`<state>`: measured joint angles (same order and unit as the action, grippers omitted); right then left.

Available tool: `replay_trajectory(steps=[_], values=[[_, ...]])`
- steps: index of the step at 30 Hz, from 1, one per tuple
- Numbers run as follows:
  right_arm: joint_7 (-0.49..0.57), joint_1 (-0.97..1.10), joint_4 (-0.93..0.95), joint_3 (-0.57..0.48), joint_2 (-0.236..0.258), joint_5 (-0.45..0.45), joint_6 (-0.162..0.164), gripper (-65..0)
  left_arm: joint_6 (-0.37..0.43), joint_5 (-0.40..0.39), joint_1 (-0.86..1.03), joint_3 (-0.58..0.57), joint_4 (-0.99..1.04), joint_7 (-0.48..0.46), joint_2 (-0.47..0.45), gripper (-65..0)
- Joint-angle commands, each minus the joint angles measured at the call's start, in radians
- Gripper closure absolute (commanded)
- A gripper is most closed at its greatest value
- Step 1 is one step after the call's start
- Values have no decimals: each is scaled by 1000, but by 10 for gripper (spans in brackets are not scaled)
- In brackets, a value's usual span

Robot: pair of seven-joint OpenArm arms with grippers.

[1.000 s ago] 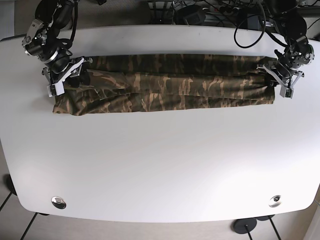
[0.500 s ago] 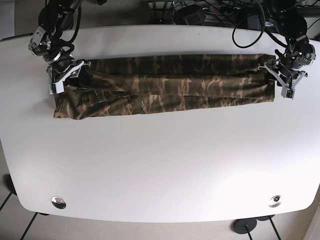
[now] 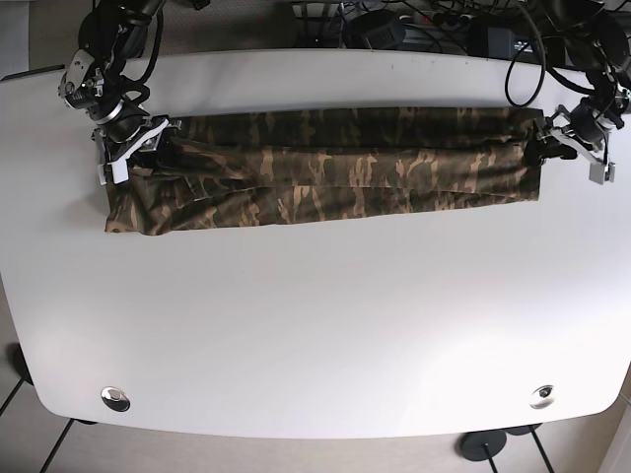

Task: Fold the T-shirt properly
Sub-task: 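Grasp both ends of the camouflage strip and pull it straight, then fold the strip end held by the left gripper toward the right gripper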

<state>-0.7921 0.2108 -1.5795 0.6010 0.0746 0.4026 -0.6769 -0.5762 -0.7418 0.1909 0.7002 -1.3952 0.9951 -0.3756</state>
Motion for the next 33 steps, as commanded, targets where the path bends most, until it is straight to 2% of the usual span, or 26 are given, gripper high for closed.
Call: replay_trajectory(steps=[1, 5, 6, 7, 8, 9, 10, 16, 19, 21, 23, 26, 29, 33], values=[[-22, -4, -11, 1, 4, -20, 7, -195, -3, -22, -9, -26, 0, -22, -18, -478], [-22, -4, -11, 1, 4, -20, 7, -195, -1, -26, -9, -107, 60, -17, -16, -468], [-22, -6, -11, 1, 4, -20, 7, -195, -1, -26, -9, -110, 66, -20, -15, -429], [-22, -6, -11, 1, 4, -20, 7, -195, -1, -22, -11, -112, 72, -22, -13, -299], [-22, -7, -11, 1, 4, -20, 7, -195, 0, -22, -14, -110, 69, -23, 5, -121], [-22, -14, -11, 1, 4, -20, 7, -195, 0, -22, -11, -112, 64, -22, 11, -18], [-22, -17, -11, 1, 3, -20, 7, -195, 0, -26, -9, -112, 38, -17, 11, 0], [-22, -18, -11, 1, 3, -20, 7, -195, -1, -25, 60, -126, -387, -14, 79, -10], [-22, -18, -11, 1, 3, -18, 7, -195, 3, -22, 60, -199, -504, 48, 111, -10], [-22, -18, -11, 1, 3, -18, 7, -195, 6, -18, 54, -262, -511, 54, 155, -13], [-22, -18, -11, 1, 3, -18, 7, -195, 31, 49, 31, -368, -511, 37, 224, -14], [-22, -18, -9, 1, 3, -18, 7, -195, 35, 121, -1, -443, -481, 28, 292, -14], [-22, -15, -11, 1, 3, -18, 7, -195, 35, 158, -23, -466, -442, 28, 361, -14], [-22, -12, -11, 1, 3, -18, 7, -195, 37, 158, -51, -512, -405, 28, 402, -15]])
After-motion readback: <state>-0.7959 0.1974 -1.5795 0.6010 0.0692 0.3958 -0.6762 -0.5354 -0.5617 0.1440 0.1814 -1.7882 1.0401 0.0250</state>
